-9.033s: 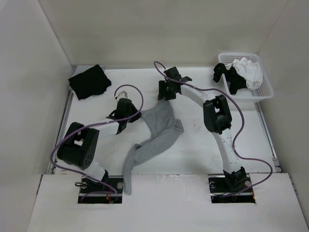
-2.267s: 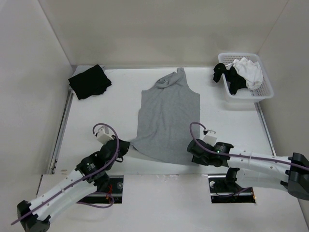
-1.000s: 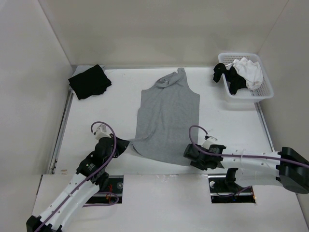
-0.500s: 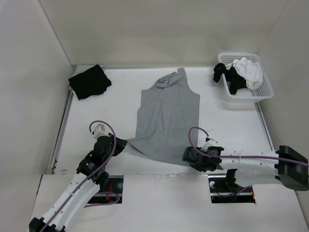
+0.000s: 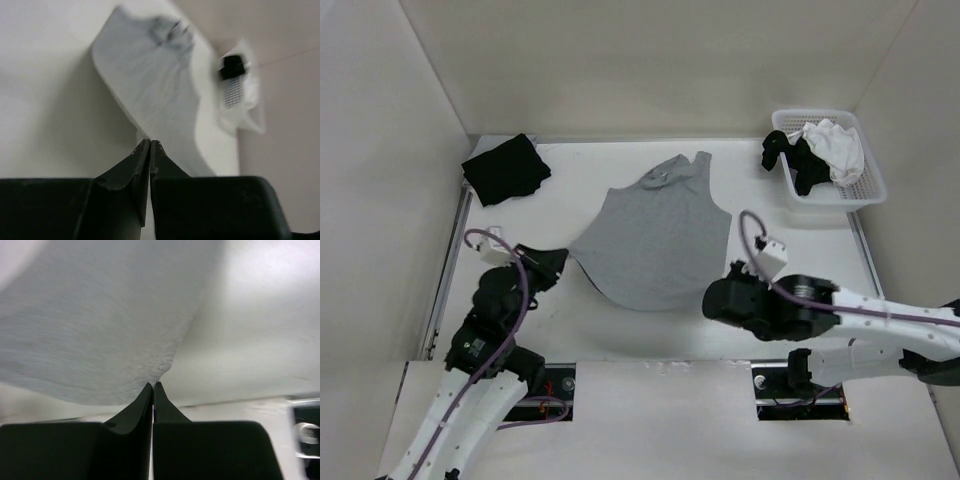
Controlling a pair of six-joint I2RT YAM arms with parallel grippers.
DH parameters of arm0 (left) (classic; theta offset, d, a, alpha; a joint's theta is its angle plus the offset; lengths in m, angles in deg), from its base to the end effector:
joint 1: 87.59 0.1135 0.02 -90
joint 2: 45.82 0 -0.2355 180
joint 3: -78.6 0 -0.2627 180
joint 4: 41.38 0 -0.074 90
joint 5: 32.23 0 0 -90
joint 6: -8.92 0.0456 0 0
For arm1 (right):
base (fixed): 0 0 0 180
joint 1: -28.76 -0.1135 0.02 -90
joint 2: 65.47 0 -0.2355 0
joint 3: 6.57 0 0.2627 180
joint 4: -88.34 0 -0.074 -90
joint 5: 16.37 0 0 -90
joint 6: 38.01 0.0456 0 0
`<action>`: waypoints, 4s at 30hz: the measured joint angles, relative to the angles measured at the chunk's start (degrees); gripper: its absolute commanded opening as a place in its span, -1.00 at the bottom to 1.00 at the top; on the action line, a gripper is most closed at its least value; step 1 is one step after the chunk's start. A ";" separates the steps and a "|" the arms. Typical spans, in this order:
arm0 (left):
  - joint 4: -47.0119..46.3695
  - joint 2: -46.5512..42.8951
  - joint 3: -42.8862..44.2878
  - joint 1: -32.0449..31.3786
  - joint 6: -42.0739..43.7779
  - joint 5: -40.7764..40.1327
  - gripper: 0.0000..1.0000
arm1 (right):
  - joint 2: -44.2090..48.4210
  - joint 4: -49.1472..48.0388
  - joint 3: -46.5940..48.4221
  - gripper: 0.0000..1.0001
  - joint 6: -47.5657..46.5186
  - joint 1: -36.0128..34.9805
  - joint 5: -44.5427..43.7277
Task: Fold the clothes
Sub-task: Flatten the tank top out, then fold the tank top
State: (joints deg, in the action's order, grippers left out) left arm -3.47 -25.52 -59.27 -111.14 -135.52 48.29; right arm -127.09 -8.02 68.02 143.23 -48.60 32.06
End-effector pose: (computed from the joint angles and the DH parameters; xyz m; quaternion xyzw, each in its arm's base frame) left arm 0.1472 -0.0560 0.2599 -0.2600 0.7543 -0.3257 0.5072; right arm 0.0733 0.1884 0.2776 0.1705 0.9077 0.1214 0.3637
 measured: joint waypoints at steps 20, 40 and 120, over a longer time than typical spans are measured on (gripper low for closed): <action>-11.91 16.46 57.55 10.69 7.85 -3.52 -0.95 | -3.17 -40.04 49.31 -1.00 -87.41 0.02 -23.34; -10.73 70.51 72.48 23.41 5.62 5.64 -0.95 | -50.49 -29.73 88.41 -1.00 -75.19 53.40 28.09; -36.22 41.29 -8.39 11.17 -2.08 -8.76 -0.37 | -27.74 -76.89 -15.21 -0.90 -53.57 50.93 42.95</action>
State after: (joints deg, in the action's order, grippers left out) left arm -39.68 15.76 -67.66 -99.97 -137.60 39.53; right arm -154.83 -84.92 52.81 89.66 2.33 75.01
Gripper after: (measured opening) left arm 0.287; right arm 0.019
